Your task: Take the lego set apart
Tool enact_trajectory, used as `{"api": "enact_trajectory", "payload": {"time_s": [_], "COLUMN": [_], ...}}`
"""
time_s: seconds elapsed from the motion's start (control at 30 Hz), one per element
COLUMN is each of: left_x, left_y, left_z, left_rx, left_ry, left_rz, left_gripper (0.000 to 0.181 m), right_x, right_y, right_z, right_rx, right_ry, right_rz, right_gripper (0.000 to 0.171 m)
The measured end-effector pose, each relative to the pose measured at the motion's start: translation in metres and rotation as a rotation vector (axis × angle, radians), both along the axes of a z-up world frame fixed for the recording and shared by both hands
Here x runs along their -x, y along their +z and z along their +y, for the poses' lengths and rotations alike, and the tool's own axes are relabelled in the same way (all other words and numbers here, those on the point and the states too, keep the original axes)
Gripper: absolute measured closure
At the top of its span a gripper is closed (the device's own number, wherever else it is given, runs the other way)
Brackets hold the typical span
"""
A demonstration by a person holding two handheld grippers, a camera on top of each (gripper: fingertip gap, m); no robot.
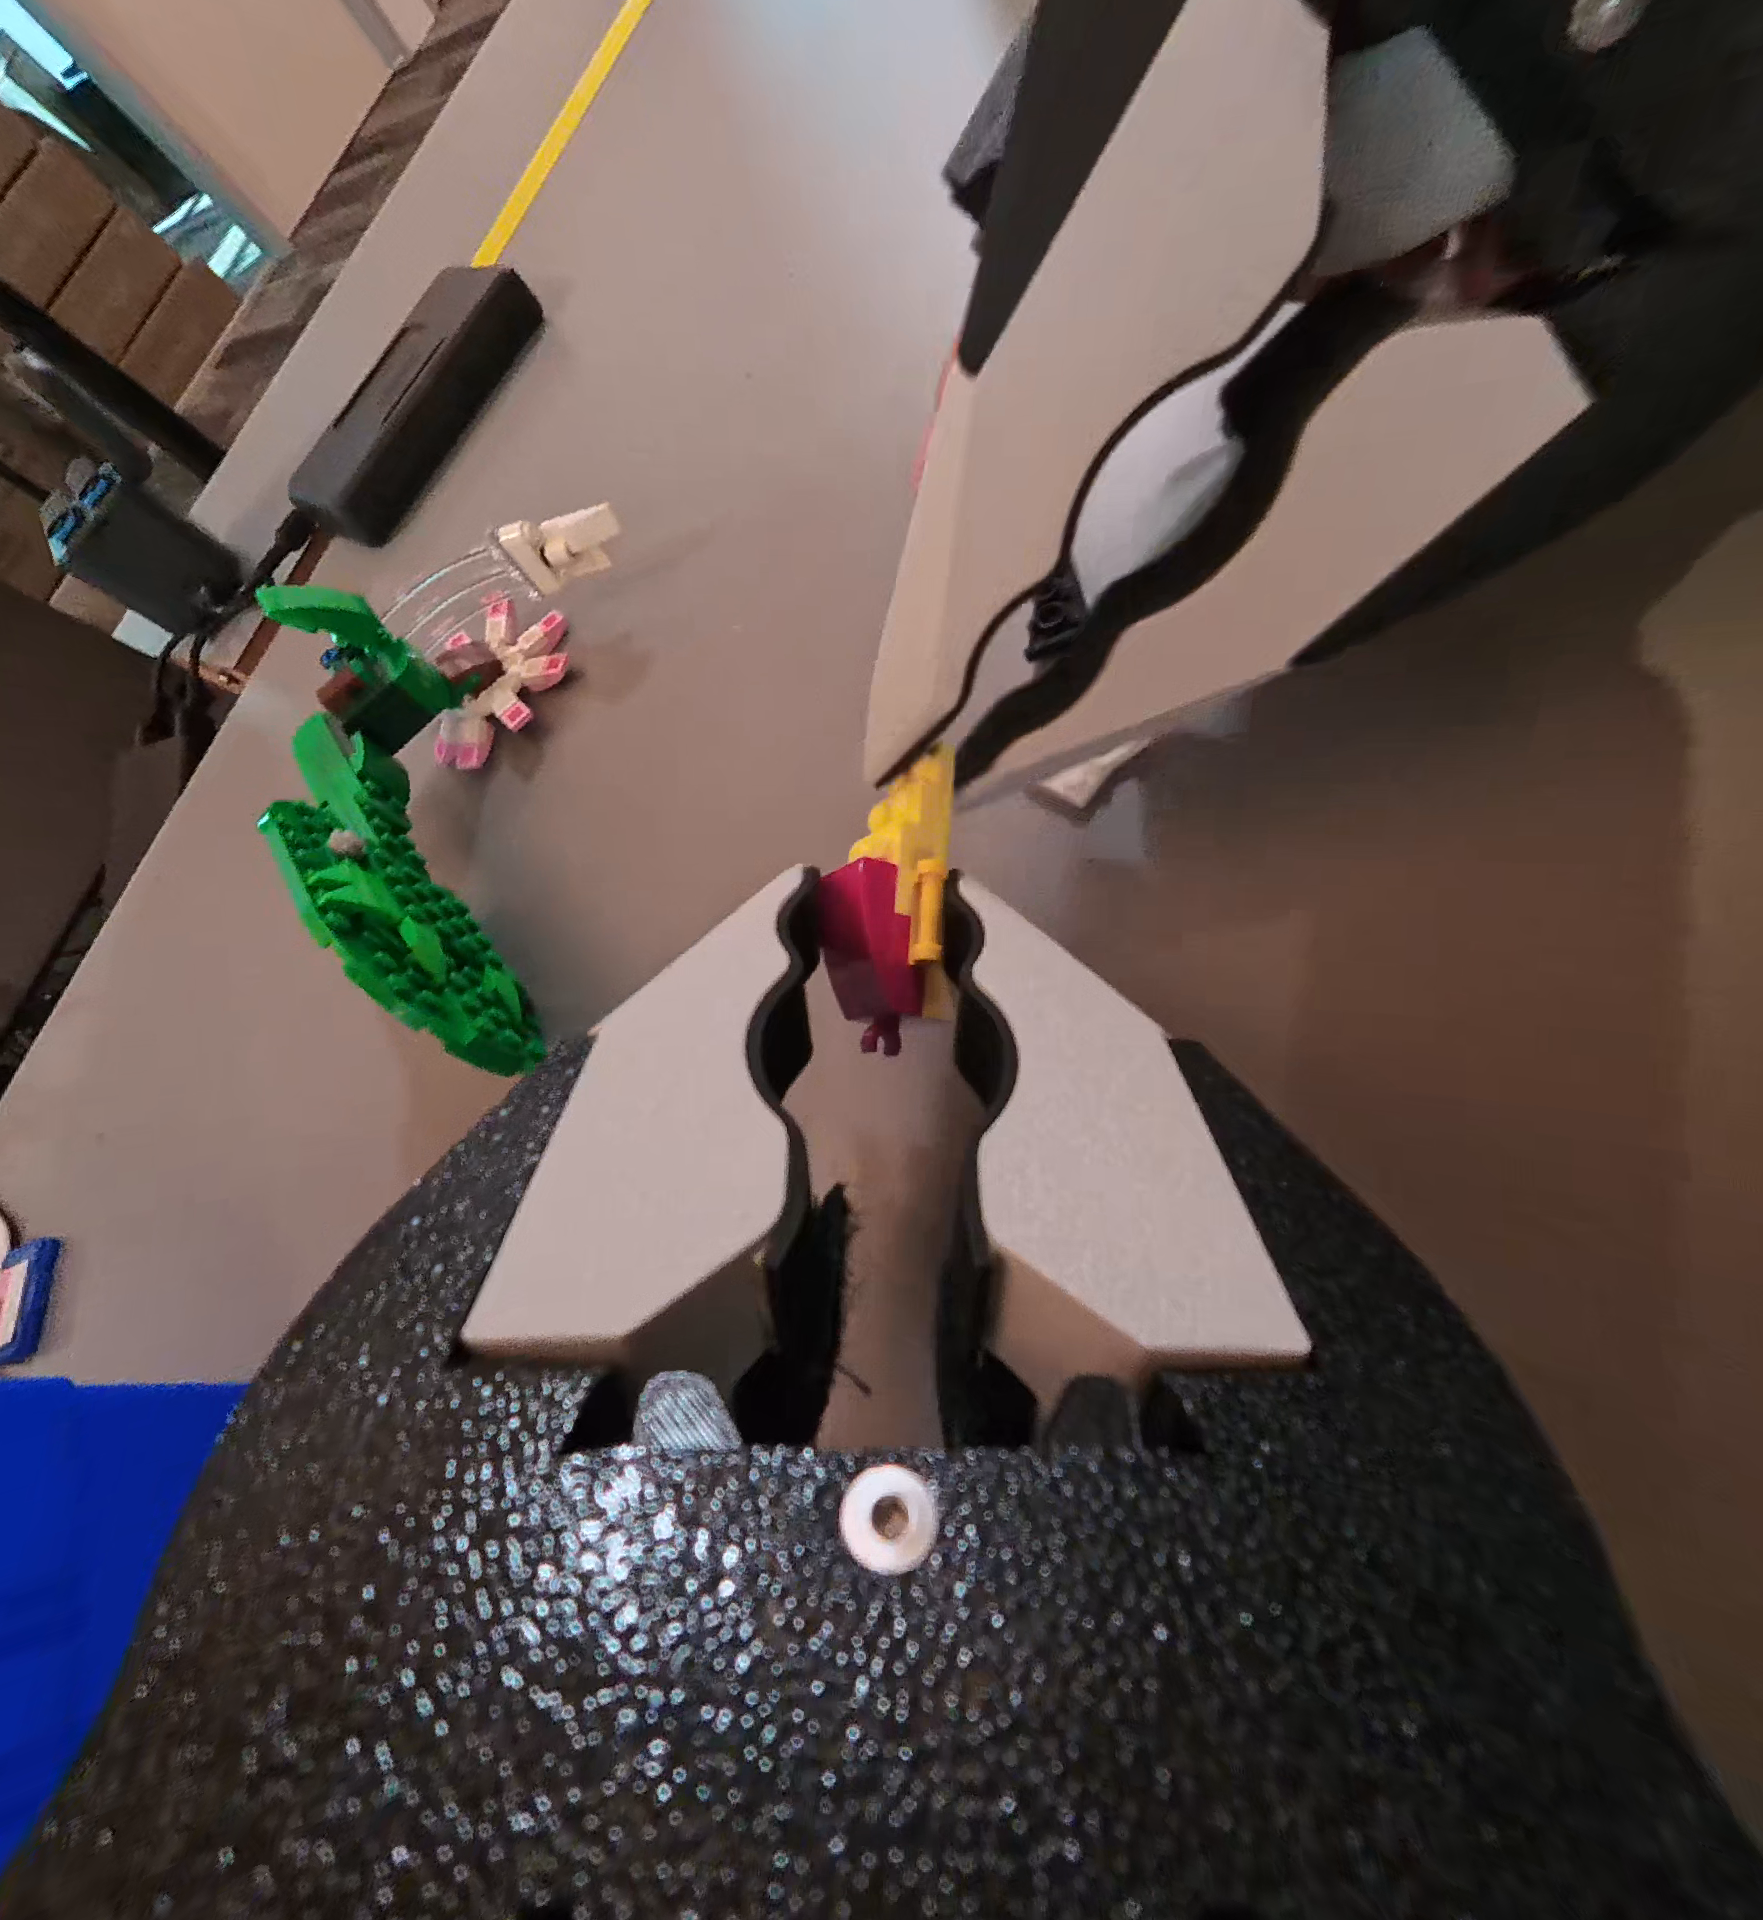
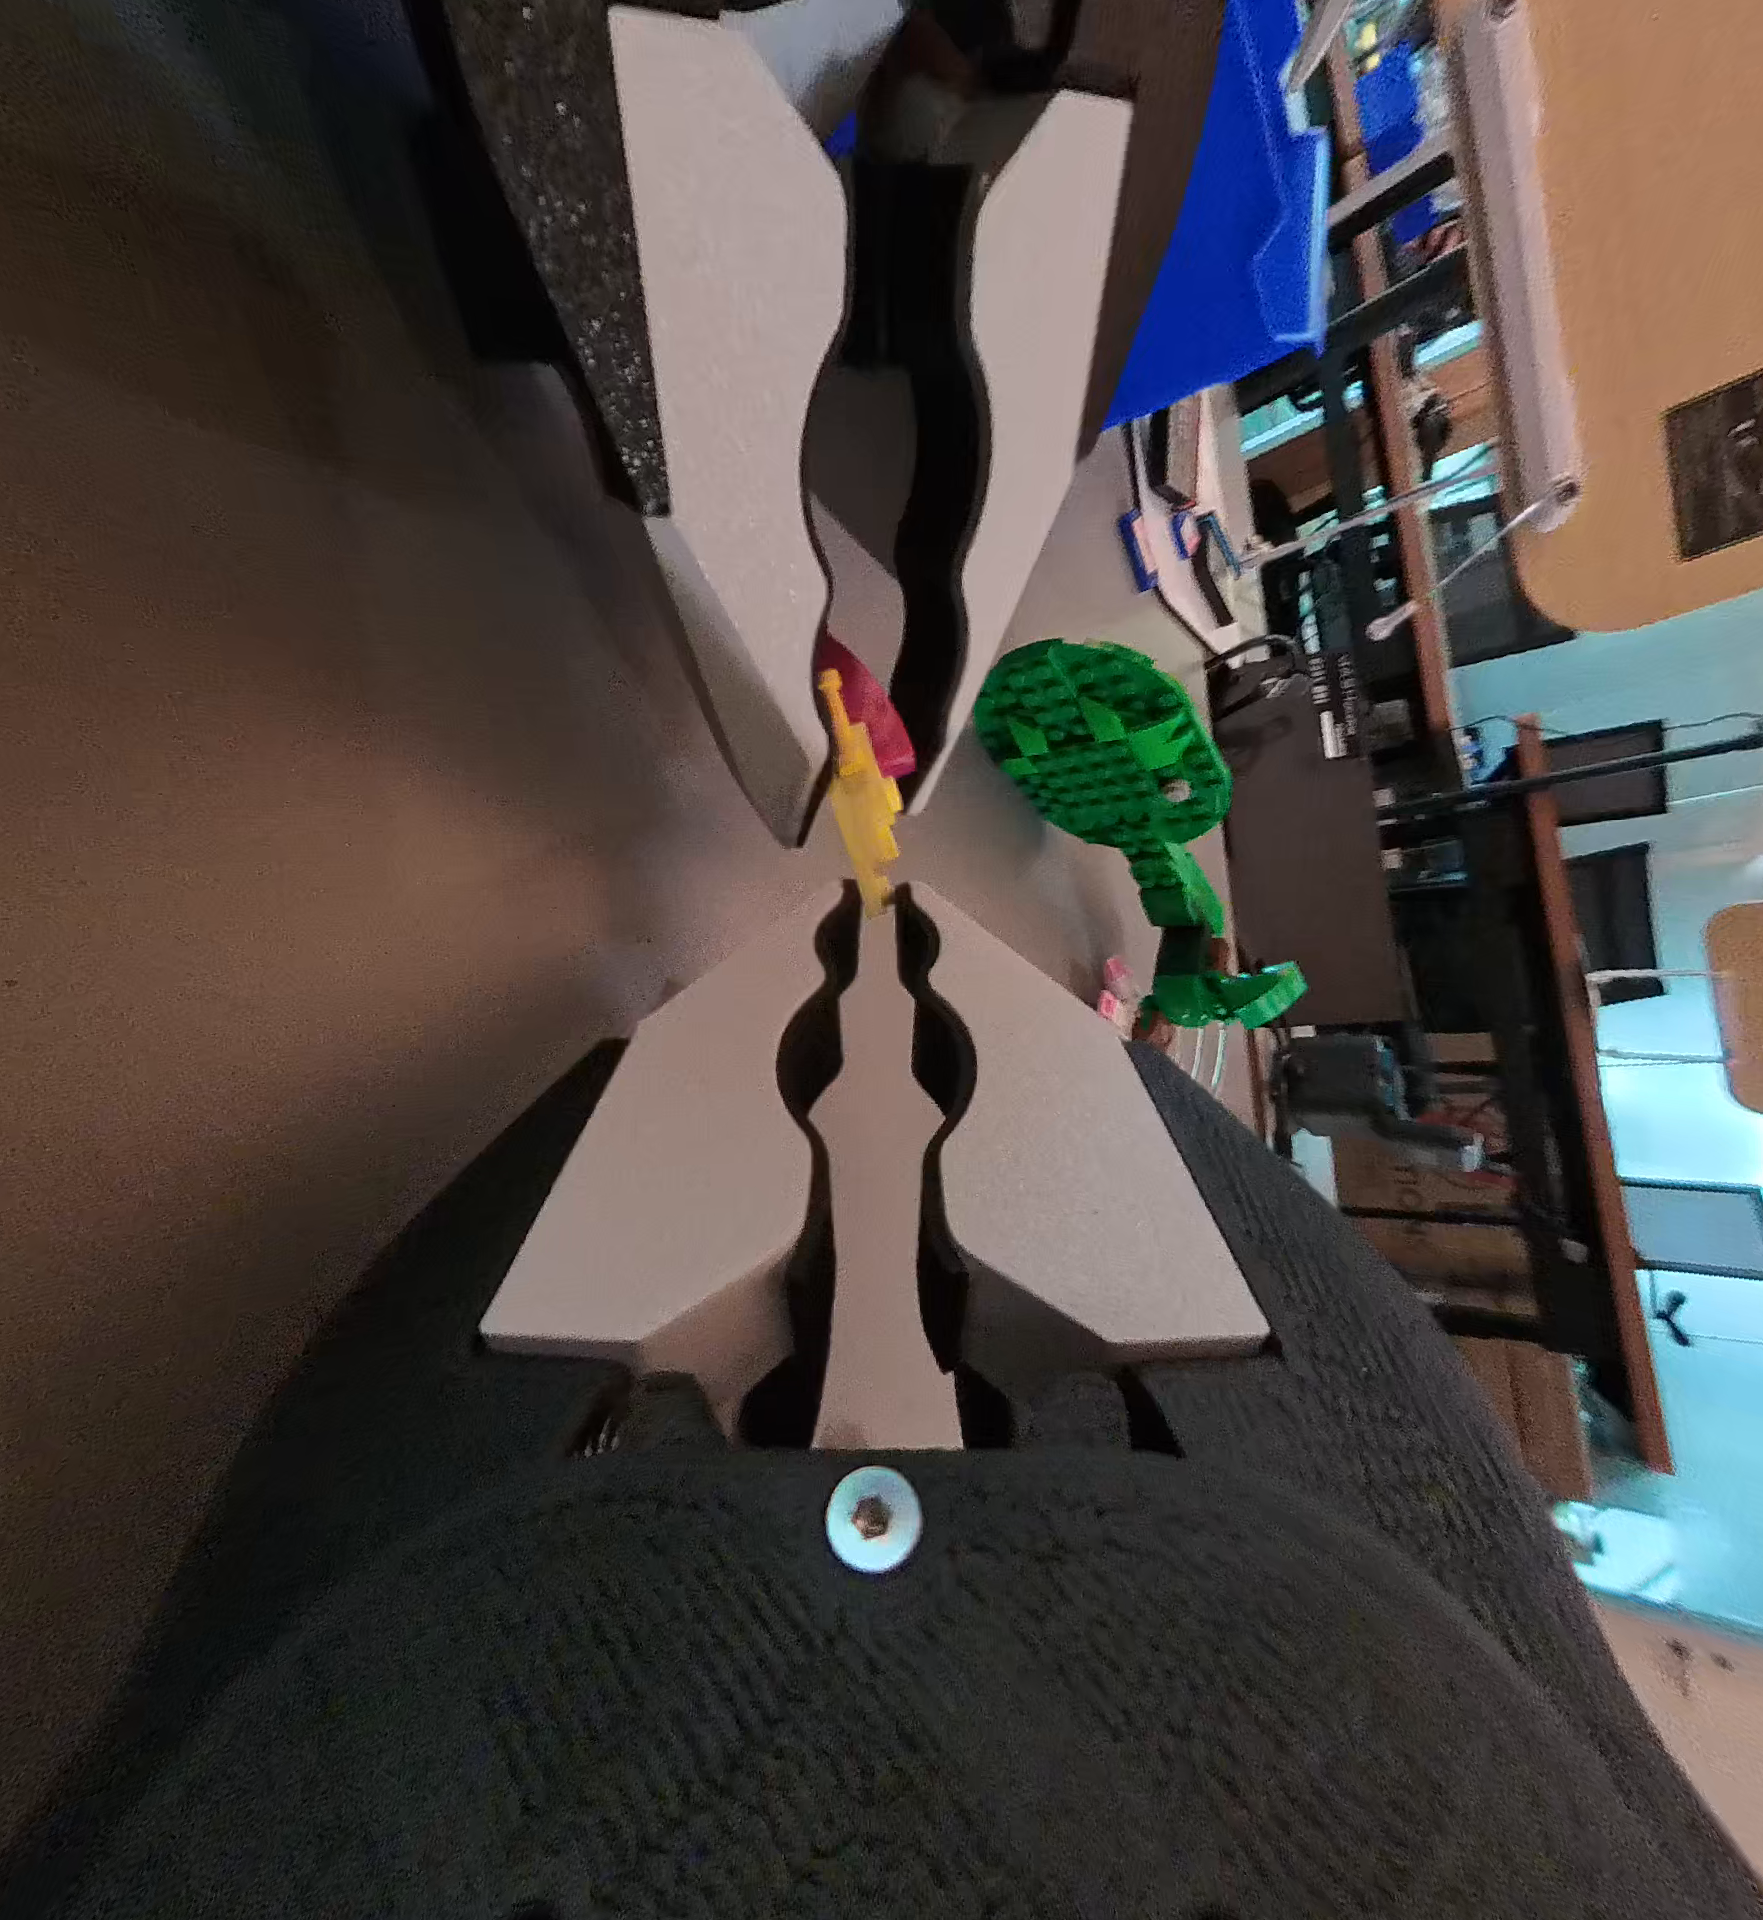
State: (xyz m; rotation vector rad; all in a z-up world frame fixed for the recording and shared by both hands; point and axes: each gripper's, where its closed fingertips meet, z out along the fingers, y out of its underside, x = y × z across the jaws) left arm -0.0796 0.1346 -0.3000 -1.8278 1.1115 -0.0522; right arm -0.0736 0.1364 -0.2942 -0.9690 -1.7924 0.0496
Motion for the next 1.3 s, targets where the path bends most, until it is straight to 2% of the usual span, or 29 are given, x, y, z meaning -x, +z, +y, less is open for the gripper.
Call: {"api": "enact_trajectory", "payload": {"time_s": [0.03,0.1,0.23,0.4,0.57,0.7,0.77,0.9,1.03,1.13,1.2,1.3], "left_x": [0.000,-0.002,-0.004,-0.009,-0.011,-0.014,-0.017,-0.021,-0.019,-0.015,-0.013,-0.012], "left_y": [0.001,0.004,0.025,0.027,0.024,0.024,0.027,0.044,0.074,0.087,0.091,0.089], "left_z": [-0.001,-0.002,0.000,0.002,0.000,-0.005,-0.007,-0.011,-0.018,-0.020,-0.021,-0.020], "left_rx": [-0.001,0.007,-0.010,0.037,-0.032,-0.102,-0.110,-0.005,0.118,0.214,0.248,0.237], "left_ry": [0.000,0.001,0.046,0.057,0.008,-0.046,-0.061,-0.081,-0.157,-0.204,-0.221,-0.208], "left_rz": [-0.004,-0.037,-0.225,-0.346,-0.232,-0.139,-0.155,-0.434,-0.819,-1.032,-1.101,-1.078], "left_gripper": [0.160,0.160,0.160,0.159,0.159,0.149,0.146,0.139,0.143,0.145,0.148,0.160], "right_x": [0.000,-0.001,-0.003,-0.007,-0.015,-0.021,-0.022,-0.023,-0.026,-0.026,-0.025,-0.025], "right_y": [0.001,0.004,0.021,0.025,0.023,0.021,0.022,0.035,0.062,0.070,0.073,0.072], "right_z": [0.000,-0.001,-0.001,0.002,0.004,0.006,0.007,0.011,0.012,0.006,0.002,0.002], "right_rx": [-0.016,-0.016,-0.051,-0.115,-0.080,-0.040,-0.038,-0.153,-0.440,-0.580,-0.636,-0.643], "right_ry": [0.003,0.005,-0.006,-0.013,-0.025,-0.036,-0.040,-0.051,-0.045,-0.028,-0.013,-0.009], "right_rz": [0.004,0.011,0.072,0.068,0.072,0.077,0.085,0.150,0.266,0.293,0.304,0.293], "right_gripper": [0.167,0.168,0.168,0.167,0.168,0.168,0.168,0.168,0.168,0.169,0.169,0.169]}}
